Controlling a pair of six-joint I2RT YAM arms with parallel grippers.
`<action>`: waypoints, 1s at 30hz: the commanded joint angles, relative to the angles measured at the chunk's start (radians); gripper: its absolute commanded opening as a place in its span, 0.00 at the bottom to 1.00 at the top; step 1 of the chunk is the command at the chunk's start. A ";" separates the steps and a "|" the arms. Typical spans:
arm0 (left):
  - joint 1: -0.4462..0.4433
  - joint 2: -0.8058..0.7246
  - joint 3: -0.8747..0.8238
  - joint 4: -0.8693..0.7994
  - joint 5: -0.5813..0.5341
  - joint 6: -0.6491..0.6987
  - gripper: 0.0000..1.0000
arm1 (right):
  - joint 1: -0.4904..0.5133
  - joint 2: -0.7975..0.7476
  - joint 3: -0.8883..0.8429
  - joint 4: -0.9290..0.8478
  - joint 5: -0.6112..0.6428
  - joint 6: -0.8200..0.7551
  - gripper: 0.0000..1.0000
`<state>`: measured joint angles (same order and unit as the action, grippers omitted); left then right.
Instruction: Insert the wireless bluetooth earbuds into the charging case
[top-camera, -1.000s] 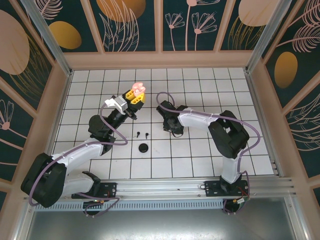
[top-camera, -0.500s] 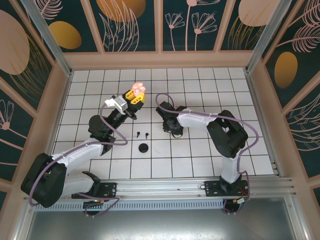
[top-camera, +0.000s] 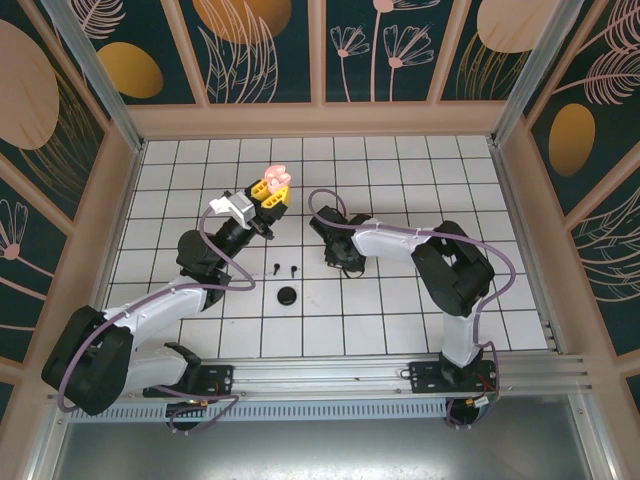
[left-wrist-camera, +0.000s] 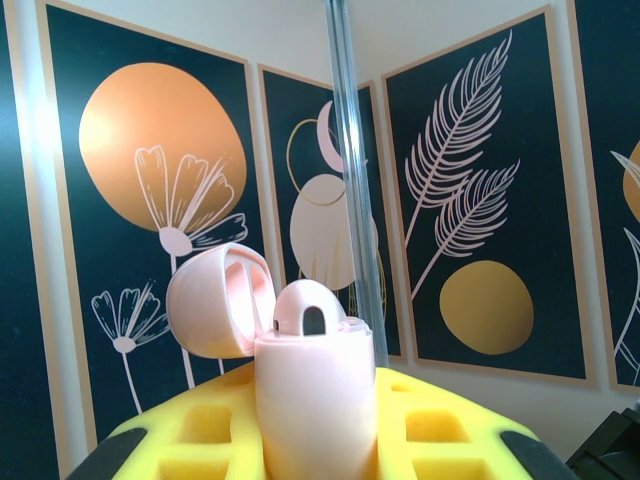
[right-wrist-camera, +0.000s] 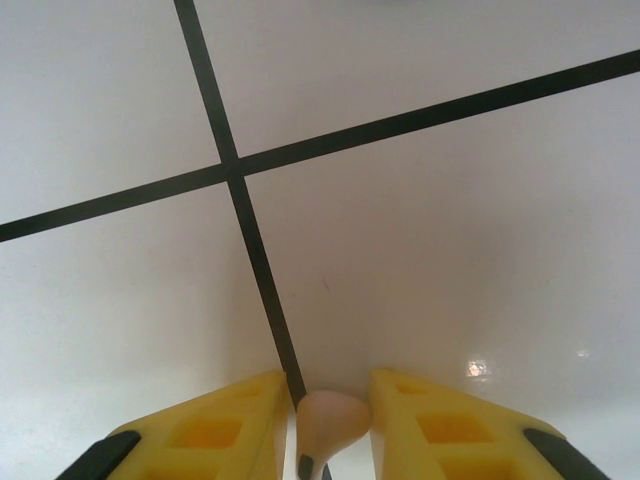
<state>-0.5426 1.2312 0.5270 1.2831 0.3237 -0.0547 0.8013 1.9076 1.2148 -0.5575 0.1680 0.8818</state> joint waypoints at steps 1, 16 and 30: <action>-0.005 -0.021 -0.002 0.056 -0.014 -0.011 0.00 | 0.007 0.025 -0.032 -0.018 0.002 0.011 0.25; -0.005 -0.029 0.005 0.041 -0.007 -0.013 0.00 | 0.004 -0.139 -0.110 0.075 0.027 -0.060 0.16; -0.005 -0.029 0.045 -0.019 0.063 0.006 0.00 | 0.002 -0.498 -0.059 0.142 0.122 -0.183 0.17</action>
<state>-0.5426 1.2217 0.5362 1.2652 0.3481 -0.0563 0.8013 1.4776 1.1095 -0.4465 0.2443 0.7616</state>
